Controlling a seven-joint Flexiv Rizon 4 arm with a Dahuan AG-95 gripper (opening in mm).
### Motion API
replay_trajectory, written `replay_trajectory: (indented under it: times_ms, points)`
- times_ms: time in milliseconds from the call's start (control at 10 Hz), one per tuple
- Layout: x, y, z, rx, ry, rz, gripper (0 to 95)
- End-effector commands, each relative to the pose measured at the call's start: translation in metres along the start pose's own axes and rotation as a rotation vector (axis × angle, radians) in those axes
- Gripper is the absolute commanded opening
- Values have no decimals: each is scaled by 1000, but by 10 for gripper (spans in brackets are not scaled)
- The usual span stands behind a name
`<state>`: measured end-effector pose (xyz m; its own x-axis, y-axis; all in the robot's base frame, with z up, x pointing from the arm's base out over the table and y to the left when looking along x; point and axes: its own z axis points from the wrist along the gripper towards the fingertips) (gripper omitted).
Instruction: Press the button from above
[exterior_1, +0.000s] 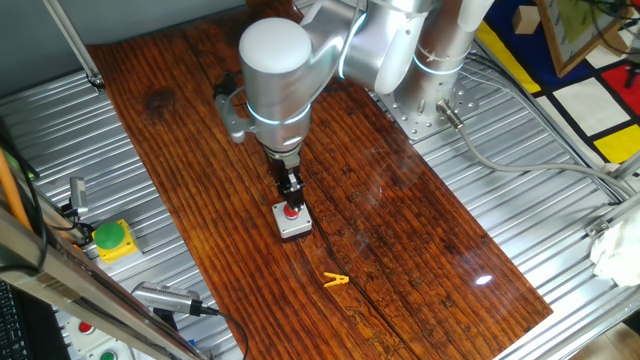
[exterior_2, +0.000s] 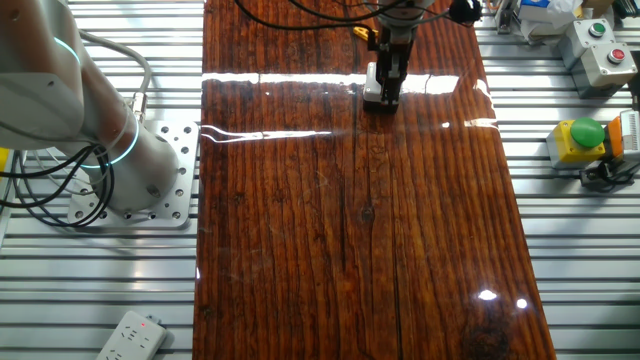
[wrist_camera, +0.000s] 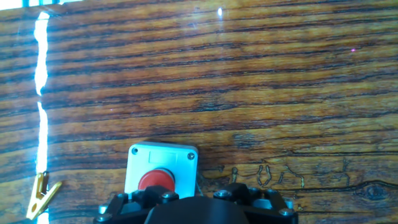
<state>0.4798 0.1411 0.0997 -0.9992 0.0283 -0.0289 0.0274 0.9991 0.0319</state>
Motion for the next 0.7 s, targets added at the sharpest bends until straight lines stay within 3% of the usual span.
replay_trajectory:
  times_ms: [100,700]
  points:
    - [0,0,0,1,-2,-1,760]
    - [-2,-3,2,2,-9,0,760]
